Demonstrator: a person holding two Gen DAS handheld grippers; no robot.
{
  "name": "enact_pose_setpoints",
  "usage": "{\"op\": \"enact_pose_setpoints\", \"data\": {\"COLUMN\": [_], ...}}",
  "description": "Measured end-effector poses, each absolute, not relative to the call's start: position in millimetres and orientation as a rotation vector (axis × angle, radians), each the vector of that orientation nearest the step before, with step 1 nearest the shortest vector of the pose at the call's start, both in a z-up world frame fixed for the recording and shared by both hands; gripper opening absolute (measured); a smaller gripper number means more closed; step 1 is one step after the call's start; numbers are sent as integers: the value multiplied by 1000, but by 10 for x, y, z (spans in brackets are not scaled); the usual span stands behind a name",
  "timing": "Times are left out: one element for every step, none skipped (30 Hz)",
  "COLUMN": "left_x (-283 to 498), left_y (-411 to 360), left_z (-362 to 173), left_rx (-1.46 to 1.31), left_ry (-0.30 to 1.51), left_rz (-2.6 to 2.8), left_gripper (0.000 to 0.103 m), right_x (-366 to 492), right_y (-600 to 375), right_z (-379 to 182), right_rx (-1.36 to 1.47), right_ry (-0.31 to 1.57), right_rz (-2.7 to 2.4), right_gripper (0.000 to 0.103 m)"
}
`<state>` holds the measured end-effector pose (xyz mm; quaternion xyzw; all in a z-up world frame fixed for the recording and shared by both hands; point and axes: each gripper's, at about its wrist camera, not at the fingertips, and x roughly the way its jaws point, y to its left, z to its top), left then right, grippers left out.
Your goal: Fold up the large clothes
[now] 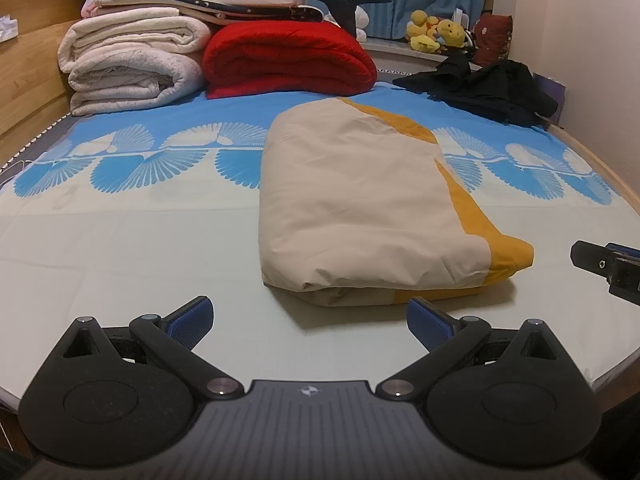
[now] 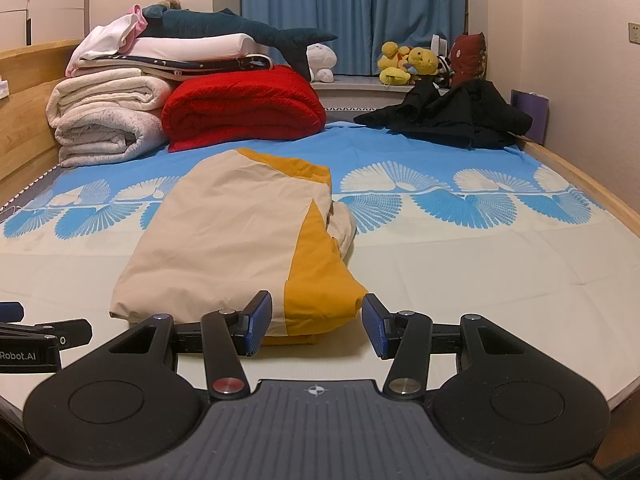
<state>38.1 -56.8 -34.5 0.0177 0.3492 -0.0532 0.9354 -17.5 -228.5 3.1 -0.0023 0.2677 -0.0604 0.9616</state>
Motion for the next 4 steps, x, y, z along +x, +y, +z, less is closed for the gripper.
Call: {"op": "enact_pose_setpoints", "data": {"left_x": [382,378,376,378], "left_y": [-574,-568,-571,-570], "left_z": [-346,-346,-348,-348], "left_rx": [36,37,40,42], "left_ry": [713,712,710,709], "left_rz": [-110,-112,-112,-112], "left_gripper": [103,103,103,103], "right_x": [-175,-175,-174,-174], "right_y": [-2286,-2283,-2283,-2284], "right_z": [31,31,31,31], "right_rx": [-5,-5,-5,-4], "right_ry": [542,542,542,543], "right_rz": [-122,-122,-123,-123], "right_gripper": [52,52,52,52]}}
